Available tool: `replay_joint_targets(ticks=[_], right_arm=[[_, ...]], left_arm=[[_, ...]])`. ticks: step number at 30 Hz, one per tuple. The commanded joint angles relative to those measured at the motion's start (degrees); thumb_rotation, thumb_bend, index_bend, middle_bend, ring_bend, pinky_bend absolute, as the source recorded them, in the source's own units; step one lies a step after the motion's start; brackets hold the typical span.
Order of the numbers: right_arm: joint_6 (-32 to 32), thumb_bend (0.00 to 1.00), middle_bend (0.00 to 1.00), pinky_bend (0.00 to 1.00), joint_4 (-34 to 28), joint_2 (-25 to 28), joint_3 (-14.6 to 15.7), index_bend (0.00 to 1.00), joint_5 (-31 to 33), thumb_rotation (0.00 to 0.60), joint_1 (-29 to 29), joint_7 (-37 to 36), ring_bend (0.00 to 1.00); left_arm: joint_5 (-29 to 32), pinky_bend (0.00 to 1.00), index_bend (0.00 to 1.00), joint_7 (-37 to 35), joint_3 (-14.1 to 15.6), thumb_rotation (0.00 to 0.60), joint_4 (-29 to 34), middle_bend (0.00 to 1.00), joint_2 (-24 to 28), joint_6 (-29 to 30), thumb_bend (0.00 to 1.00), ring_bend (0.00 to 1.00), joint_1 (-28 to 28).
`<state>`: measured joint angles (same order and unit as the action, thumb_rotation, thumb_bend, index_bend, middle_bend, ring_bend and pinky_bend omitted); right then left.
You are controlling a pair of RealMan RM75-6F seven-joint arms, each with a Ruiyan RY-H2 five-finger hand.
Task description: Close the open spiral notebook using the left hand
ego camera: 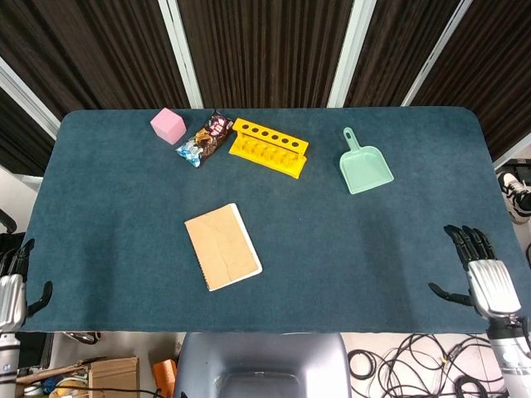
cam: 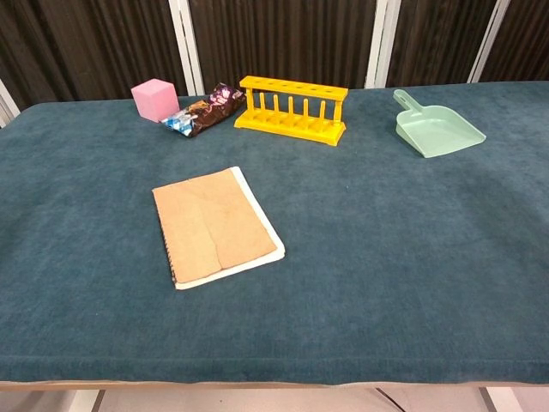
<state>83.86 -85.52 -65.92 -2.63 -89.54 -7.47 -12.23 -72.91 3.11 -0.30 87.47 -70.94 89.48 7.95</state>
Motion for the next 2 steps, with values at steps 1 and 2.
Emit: replay_joint_targets(ticks=[1, 2], right_arm=[[0.41, 0.0, 0.08, 0.08, 0.23, -0.2, 0.5, 0.0, -0.73, 0.6, 0.24, -0.4, 0.0], [0.41, 0.0, 0.08, 0.09, 0.29, -0.23, 0.59, 0.0, -0.89, 0.6, 0.23, -0.57, 0.0]], left_arm=[[-3.04, 0.11, 0.06, -0.38, 2.76, 0.6, 1.32, 0.16, -0.05, 3.16, 0.4, 0.1, -3.56], [-3.57, 0.11, 0.06, -0.1, 3.09, 0.6, 1.33, 0.16, -0.31, 3.79, 0.39, 0.1, -4.2]])
